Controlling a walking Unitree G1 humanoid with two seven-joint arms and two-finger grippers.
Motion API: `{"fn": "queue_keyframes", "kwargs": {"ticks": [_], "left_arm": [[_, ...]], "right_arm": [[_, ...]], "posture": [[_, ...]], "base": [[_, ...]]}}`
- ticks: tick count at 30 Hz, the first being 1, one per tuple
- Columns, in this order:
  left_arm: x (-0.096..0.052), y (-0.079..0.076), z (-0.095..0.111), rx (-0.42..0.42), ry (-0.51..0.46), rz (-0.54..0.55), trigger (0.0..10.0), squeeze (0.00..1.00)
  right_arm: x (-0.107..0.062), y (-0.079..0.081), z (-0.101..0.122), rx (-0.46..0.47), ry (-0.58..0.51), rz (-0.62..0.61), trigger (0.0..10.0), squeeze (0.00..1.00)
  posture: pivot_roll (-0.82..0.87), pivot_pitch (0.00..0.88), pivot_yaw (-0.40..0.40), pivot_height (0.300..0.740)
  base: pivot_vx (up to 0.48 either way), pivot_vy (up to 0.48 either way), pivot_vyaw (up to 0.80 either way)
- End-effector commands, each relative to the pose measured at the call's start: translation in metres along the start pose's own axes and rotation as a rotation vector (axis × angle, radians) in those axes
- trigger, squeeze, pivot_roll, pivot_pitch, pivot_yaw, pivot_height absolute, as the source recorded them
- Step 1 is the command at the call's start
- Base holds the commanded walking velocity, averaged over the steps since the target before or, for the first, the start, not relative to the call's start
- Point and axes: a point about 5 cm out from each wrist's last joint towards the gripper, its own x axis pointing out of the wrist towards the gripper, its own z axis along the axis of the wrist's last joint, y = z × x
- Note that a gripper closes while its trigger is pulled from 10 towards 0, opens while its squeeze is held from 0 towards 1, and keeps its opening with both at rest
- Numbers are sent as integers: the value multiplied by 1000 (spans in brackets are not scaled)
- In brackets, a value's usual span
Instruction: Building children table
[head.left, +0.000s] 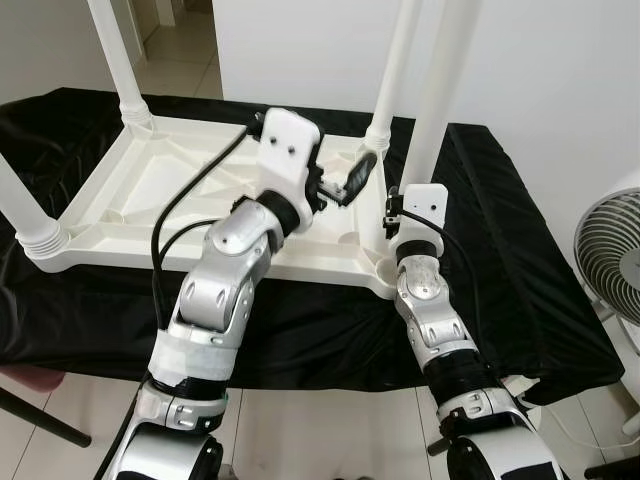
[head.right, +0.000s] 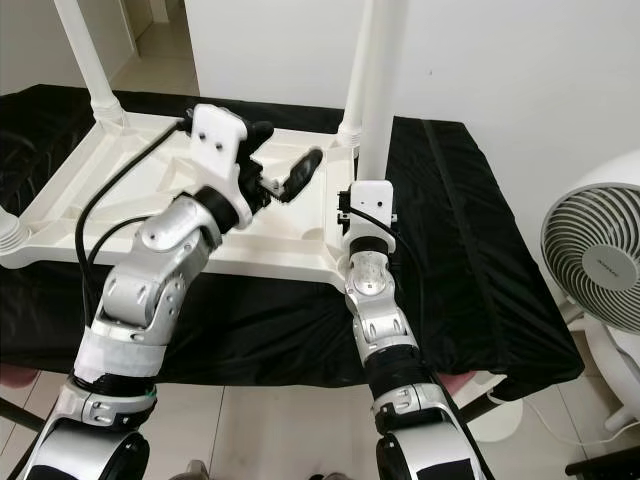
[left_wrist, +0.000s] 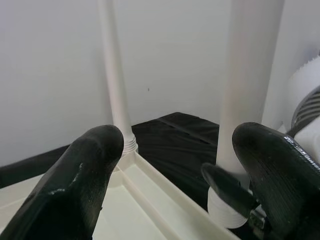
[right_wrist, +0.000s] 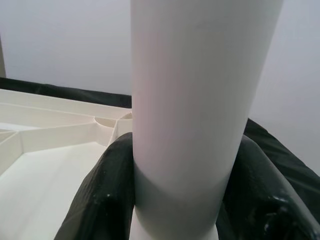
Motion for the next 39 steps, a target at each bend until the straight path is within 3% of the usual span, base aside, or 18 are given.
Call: {"fn": "queue_keyframes", "kwargs": {"ticks": [1, 4, 12, 22, 24, 29, 39], "left_arm": [[-4, -6, -11, 31, 41, -26, 10000, 0], [-16, -9, -28, 68, 98, -16, 10000, 0], [-29, -10, -40, 138, 129, -12, 10000, 0], [-42, -12, -52, 121, 182, -69, 10000, 0], [-53, -16, -62, 132, 223, -114, 10000, 0], [-64, -20, -70, 117, 257, -168, 10000, 0], [-77, -29, -76, 95, 304, -246, 10000, 0]], "right_arm": [[-4, -3, -1, -16, 7, 28, 10000, 0], [-12, -4, 5, -13, -39, 79, 10000, 0], [-27, -8, 9, 26, -65, 122, 10000, 0], [-34, -11, 8, 40, -60, 146, 10000, 0], [-36, -15, 6, 39, -46, 140, 10000, 0], [-37, -19, 6, 53, -40, 133, 10000, 0], [-46, -17, 5, 88, -5, 162, 10000, 0]], "posture": [[129, 37, -51, 740], [126, 37, -52, 740], [124, 40, -54, 740], [123, 56, -57, 740], [120, 71, -55, 740], [116, 85, -44, 740], [118, 96, -38, 740]], "base": [[0, 0, 0], [0, 0, 0], [0, 0, 0], [0, 0, 0], [0, 0, 0], [0, 0, 0], [0, 0, 0]]}}
